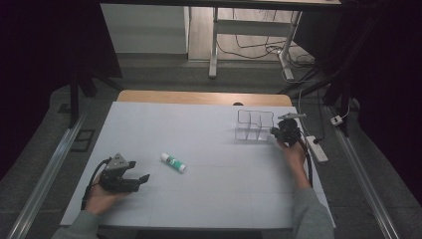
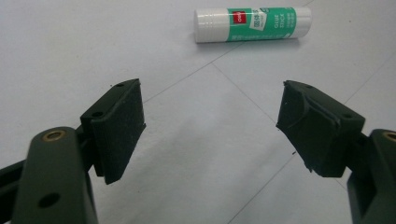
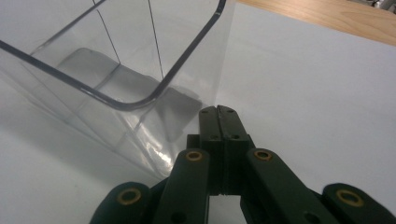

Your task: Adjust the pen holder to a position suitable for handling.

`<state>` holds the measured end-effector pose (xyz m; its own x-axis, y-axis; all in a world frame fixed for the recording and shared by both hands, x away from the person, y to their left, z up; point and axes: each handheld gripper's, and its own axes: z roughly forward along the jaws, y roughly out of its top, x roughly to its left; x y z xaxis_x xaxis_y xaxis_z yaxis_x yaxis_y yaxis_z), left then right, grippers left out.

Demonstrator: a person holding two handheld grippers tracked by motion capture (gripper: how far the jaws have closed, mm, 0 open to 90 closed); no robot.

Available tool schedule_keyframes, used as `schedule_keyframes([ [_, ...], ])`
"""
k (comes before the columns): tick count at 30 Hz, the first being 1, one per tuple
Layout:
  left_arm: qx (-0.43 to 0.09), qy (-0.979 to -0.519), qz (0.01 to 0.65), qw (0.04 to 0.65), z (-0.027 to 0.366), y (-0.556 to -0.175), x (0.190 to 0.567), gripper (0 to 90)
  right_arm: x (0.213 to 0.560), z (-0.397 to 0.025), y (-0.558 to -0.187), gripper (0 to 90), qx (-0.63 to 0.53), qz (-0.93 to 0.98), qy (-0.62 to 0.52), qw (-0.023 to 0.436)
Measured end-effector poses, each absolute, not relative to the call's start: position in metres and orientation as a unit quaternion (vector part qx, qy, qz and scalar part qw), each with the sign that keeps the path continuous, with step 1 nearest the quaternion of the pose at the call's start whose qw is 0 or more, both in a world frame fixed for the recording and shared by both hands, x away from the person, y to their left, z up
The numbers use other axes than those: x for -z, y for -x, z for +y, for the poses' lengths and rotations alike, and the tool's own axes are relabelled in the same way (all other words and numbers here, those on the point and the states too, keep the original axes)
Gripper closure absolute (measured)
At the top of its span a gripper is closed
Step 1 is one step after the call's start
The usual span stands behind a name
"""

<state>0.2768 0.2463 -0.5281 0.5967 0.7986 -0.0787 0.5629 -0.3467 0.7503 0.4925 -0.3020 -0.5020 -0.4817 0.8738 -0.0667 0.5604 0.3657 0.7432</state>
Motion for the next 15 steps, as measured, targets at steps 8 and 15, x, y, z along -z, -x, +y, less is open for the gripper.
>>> schedule_keyframes([
  [8,-0.153,-0.807,0.42,0.386,0.246,-0.276,0.528,22.6,0.499,-0.291,-0.492,89.0,-0.328,0.795,-0.451,0.24],
  [15,-0.15,-0.806,0.419,0.391,0.245,-0.275,0.526,22.6,0.5,-0.282,-0.493,89.0,-0.333,0.798,-0.444,0.234],
])
